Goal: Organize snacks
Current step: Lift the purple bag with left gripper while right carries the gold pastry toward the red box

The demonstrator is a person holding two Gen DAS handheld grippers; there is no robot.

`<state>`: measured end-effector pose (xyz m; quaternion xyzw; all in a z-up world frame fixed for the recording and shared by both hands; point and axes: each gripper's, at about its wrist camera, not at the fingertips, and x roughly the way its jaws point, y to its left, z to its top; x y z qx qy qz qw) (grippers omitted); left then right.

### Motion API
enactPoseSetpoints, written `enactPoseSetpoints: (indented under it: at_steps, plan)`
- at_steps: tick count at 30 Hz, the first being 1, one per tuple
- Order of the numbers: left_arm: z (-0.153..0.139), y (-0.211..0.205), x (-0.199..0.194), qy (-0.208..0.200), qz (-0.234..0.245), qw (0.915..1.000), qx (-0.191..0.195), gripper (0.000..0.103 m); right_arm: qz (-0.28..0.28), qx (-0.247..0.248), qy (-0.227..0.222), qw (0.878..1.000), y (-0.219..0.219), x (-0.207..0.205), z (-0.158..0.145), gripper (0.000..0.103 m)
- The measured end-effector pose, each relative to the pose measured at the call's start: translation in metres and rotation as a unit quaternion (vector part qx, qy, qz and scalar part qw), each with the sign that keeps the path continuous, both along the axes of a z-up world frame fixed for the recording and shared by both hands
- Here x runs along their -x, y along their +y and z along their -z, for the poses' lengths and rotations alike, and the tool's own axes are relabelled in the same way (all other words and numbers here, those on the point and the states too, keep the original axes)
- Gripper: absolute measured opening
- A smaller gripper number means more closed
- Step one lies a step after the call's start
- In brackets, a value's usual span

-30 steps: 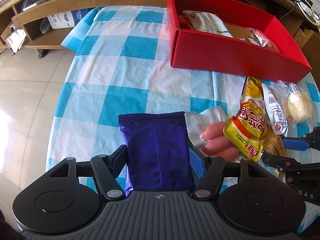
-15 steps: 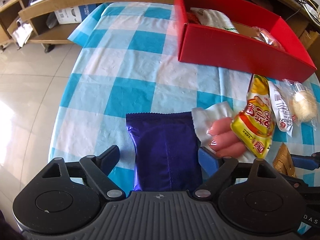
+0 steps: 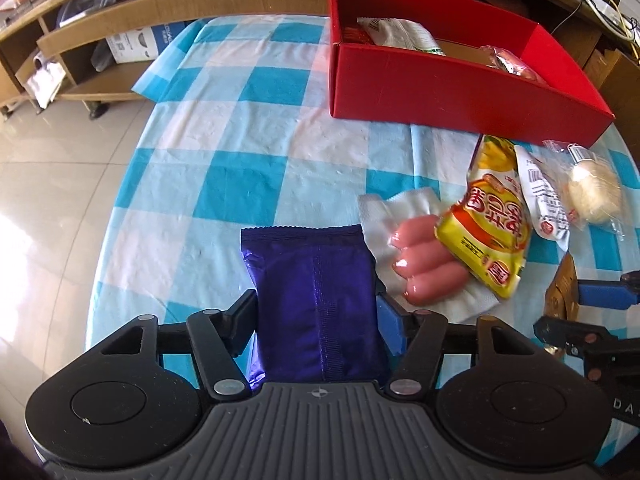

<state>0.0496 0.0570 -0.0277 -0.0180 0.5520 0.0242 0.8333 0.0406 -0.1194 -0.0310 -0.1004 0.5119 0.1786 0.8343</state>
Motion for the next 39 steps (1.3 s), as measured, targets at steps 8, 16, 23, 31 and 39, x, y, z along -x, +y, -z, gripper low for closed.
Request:
enactPoseSetpoints:
  at_steps: [8, 16, 23, 31, 39]
  plan:
    - [-0.012, 0.000, 0.016, -0.006, -0.002, 0.9997, 0.021, 0.068, -0.001, -0.006, -0.011, 1.000, -0.001, 0.002, -0.006, 0.051]
    - [-0.016, -0.003, 0.026, 0.001, 0.008, 0.9987, 0.051, 0.049, 0.000, -0.002, -0.008, 1.000, -0.001, 0.002, -0.003, 0.051]
    - [-0.011, -0.010, 0.023, 0.002, -0.004, 0.9989, 0.047, 0.089, 0.002, -0.002, -0.007, 1.000, -0.002, 0.001, 0.000, 0.051]
    - [0.006, -0.039, 0.031, 0.010, 0.015, 0.9996, -0.022, 0.083, 0.007, -0.009, -0.011, 1.000, -0.011, 0.003, -0.003, 0.051]
    - [-0.004, -0.031, 0.043, 0.012, 0.009, 0.9999, 0.004, 0.068, 0.006, -0.019, -0.023, 1.000, -0.016, 0.008, -0.010, 0.051]
